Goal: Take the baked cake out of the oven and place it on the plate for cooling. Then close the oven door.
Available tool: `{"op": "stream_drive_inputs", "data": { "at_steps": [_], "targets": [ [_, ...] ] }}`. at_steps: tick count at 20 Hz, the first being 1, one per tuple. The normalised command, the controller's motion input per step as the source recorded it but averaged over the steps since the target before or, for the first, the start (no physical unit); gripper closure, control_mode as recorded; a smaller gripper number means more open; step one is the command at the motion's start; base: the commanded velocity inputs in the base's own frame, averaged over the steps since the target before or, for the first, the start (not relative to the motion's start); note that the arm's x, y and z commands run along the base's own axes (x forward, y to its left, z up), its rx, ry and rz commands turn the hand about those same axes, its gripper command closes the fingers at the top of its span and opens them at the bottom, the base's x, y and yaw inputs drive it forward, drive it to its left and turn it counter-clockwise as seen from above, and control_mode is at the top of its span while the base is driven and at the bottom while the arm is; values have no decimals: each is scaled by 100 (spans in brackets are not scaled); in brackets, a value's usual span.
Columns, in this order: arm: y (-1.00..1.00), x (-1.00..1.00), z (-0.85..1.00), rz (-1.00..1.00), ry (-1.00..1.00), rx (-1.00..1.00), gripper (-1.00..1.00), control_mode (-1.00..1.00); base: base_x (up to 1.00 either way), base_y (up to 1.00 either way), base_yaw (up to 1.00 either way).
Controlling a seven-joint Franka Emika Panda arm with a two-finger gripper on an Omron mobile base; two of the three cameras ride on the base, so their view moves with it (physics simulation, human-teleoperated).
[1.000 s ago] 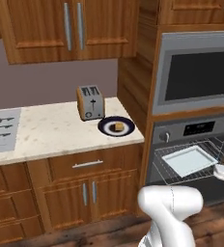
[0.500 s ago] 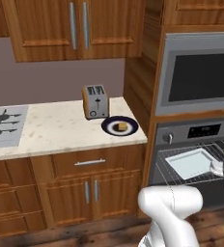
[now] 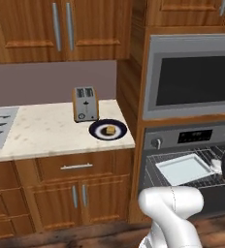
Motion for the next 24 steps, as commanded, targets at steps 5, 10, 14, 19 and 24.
{"op": "stream_drive_inputs", "data": {
  "at_steps": [5, 10, 14, 19, 24],
  "targets": [
    [0, 0, 0, 0, 0, 0, -100, 100, 22, -40, 1],
    [0, 0, 0, 0, 0, 0, -100, 100, 33, -25, 0],
    [0, 0, 0, 0, 0, 0, -100, 100, 40, -17, 0],
    [0, 0, 0, 0, 0, 0, -100, 100, 29, -13, 0],
    [0, 0, 0, 0, 0, 0, -100, -100, 0, -1, 0]
  ]
}}
